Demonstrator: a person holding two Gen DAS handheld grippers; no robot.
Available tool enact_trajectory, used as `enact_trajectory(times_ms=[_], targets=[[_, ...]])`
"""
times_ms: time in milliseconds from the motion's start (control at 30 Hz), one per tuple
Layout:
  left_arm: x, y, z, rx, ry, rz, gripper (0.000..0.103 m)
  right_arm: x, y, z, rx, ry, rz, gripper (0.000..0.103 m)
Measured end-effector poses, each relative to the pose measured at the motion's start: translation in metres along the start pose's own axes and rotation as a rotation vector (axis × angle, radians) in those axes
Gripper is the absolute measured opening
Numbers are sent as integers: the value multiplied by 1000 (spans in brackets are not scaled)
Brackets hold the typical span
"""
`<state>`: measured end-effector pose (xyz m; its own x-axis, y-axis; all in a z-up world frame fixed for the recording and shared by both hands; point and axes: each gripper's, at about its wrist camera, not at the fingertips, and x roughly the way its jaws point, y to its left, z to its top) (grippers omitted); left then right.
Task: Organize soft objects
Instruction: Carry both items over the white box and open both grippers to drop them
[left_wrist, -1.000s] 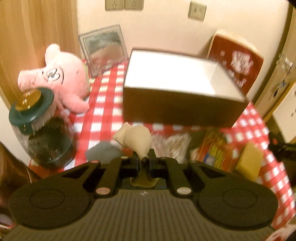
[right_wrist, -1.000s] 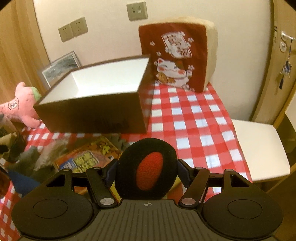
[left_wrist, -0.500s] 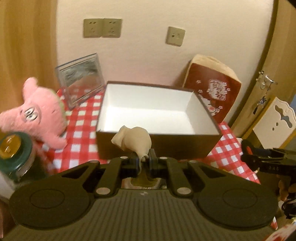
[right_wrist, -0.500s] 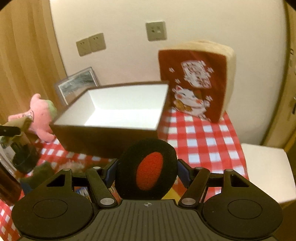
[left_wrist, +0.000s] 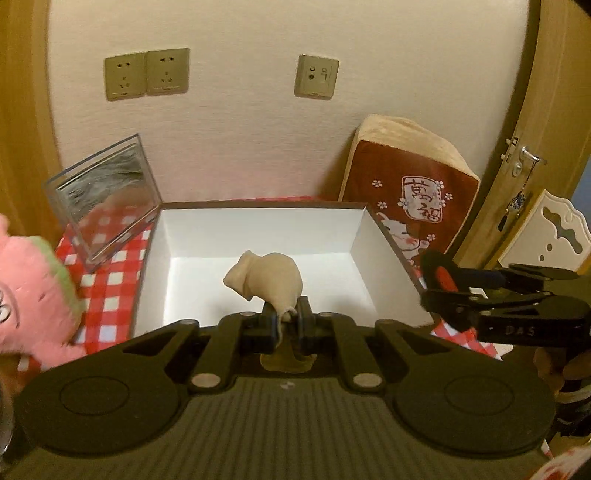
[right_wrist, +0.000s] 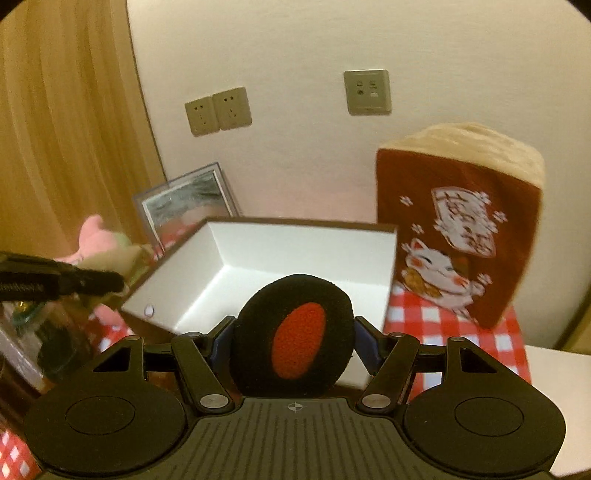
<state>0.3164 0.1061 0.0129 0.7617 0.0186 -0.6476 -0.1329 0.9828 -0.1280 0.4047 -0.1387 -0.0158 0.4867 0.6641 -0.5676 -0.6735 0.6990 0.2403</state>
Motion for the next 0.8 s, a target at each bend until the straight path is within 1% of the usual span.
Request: enact_trajectory(times_ms=[67,233,400,600,700,767,800], targets=[[15,-1,7,-2,14,-8,10,14,0,9,0,5,8,67],[47,-1,19,6,44,-1,10,49,-8,25,19,34,19,67],[72,0,25,16,78,15,11,76,-18,30,19,76,9,67],[94,2,31,15,110,14,16,97,-26,30,32,109,-2,67],[100,2,34,21,108,24,24,104,-30,31,50,117,-3,67],[103,1,36,26,103,37,38,107,-30,31,55,121,-4,67],[103,1,38,29,100,44,40,108,-31,31,59,123,-3,67]])
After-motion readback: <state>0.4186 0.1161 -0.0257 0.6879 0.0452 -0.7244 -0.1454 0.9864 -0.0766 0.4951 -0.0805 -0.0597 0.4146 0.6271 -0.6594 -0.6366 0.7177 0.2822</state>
